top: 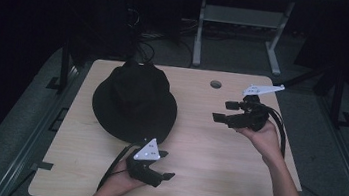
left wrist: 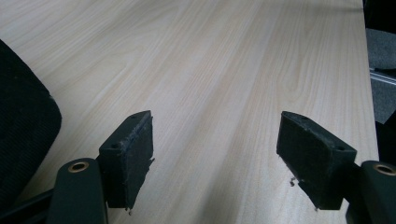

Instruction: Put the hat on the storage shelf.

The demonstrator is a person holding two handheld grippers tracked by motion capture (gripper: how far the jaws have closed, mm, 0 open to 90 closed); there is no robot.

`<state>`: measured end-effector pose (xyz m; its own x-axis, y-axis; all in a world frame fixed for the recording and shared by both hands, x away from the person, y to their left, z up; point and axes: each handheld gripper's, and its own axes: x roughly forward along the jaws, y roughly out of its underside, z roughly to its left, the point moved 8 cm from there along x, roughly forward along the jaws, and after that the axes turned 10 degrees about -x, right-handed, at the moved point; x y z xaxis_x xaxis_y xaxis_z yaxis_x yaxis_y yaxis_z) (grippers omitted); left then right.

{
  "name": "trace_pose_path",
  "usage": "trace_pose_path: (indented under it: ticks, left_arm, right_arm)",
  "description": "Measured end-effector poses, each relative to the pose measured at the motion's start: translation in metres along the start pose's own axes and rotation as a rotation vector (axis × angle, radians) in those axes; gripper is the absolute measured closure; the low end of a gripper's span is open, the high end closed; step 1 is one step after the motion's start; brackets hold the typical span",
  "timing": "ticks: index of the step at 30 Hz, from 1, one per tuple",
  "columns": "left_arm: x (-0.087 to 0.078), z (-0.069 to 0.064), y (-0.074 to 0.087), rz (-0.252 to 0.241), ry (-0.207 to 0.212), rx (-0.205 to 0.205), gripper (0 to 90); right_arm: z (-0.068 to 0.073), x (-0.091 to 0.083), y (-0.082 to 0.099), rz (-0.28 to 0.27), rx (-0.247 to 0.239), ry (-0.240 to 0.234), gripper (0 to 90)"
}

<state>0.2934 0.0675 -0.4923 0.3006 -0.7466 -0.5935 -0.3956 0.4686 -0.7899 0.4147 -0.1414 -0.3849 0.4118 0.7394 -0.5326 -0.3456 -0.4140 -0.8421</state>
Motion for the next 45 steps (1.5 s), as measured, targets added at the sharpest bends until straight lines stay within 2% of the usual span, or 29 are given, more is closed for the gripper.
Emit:
trace_pose_path:
  ticks: [16, 19, 33, 36, 45]
  left_arm:
    - [0.000, 0.000, 0.000, -0.003, -0.004, -0.006, 26.7]
    - [-0.001, 0.001, 0.000, -0.003, -0.003, -0.006, 26.7]
    - [-0.002, 0.002, -0.001, -0.006, 0.007, -0.016, 26.4]
    - [-0.003, 0.001, -0.001, -0.009, 0.013, -0.034, 26.4]
    - [-0.003, 0.000, 0.000, -0.007, 0.018, -0.037, 26.1]
  right_arm:
    - [0.011, -0.009, 0.030, 0.011, 0.008, -0.015, 19.2]
    - [0.012, -0.010, 0.039, 0.025, 0.021, -0.020, 19.1]
    - [0.018, -0.020, 0.076, 0.025, 0.057, -0.024, 19.0]
    - [0.019, -0.022, 0.086, 0.022, 0.070, -0.025, 19.0]
    - [0.023, -0.031, 0.107, 0.010, 0.100, -0.022, 19.0]
